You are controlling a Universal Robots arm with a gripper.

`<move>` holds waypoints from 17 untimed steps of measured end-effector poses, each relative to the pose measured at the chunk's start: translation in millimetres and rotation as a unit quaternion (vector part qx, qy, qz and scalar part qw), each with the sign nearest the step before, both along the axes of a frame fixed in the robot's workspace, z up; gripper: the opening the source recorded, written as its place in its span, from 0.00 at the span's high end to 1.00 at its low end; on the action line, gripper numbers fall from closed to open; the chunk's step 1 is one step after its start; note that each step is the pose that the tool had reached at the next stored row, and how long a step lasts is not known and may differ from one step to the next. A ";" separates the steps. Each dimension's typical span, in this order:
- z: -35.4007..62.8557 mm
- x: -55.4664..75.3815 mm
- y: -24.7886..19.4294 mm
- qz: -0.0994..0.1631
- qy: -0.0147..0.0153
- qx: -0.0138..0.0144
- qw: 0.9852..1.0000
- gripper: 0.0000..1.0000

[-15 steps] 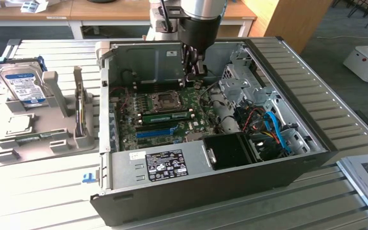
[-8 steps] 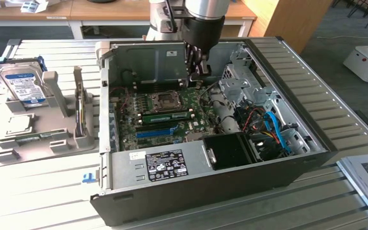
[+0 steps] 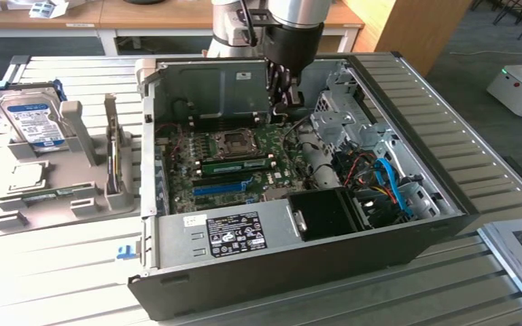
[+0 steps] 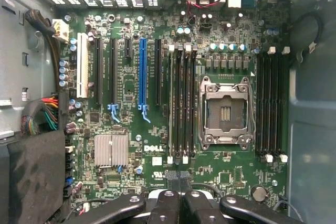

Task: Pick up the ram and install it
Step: 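Press down the ram until it locks into place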

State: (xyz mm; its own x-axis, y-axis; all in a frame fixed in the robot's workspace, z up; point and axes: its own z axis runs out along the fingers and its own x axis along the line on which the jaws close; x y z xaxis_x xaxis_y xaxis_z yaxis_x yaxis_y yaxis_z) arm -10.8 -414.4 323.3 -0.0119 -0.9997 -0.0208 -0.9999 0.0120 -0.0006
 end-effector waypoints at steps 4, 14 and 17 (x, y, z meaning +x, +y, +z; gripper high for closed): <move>-1.3 0.0 0.0 0.000 0.000 0.000 1.000 0.90; -12.9 0.0 0.0 0.000 0.000 0.000 1.000 0.90; -16.4 0.0 0.0 0.000 0.000 0.000 1.000 0.90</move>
